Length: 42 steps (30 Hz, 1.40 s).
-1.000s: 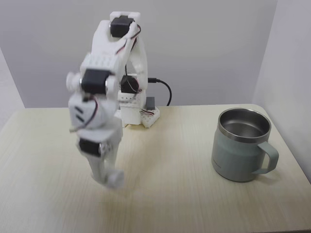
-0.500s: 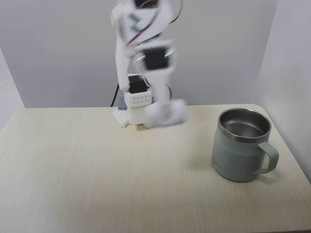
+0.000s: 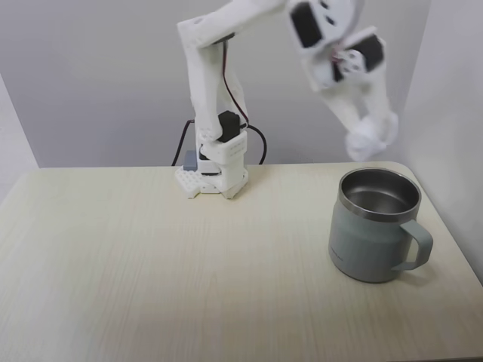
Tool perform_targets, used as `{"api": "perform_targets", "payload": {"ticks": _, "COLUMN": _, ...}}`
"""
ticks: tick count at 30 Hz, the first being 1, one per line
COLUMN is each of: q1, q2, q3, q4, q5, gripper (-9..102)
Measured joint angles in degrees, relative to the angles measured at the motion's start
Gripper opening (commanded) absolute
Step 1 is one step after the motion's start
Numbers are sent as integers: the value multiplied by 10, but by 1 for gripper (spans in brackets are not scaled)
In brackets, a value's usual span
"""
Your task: Grasp a dressing and put it in the cup.
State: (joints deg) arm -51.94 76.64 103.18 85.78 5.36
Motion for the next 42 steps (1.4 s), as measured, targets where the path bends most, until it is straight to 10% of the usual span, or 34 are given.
{"api": "perform_targets", "payload": {"ticks": 16, "q1": -22, "q2": 98, "q3": -64, "q4": -81, "q5": 0, "gripper": 0}}
{"api": "perform_targets", "payload": {"ticks": 22, "q1": -32, "q2": 89, "q3": -83, "q4": -77, "q5": 12, "gripper": 27}}
{"api": "perform_targets", "payload": {"ticks": 42, "q1": -59, "q2": 1, "q3": -94, "q4": -69, "q5": 8, "gripper": 29}}
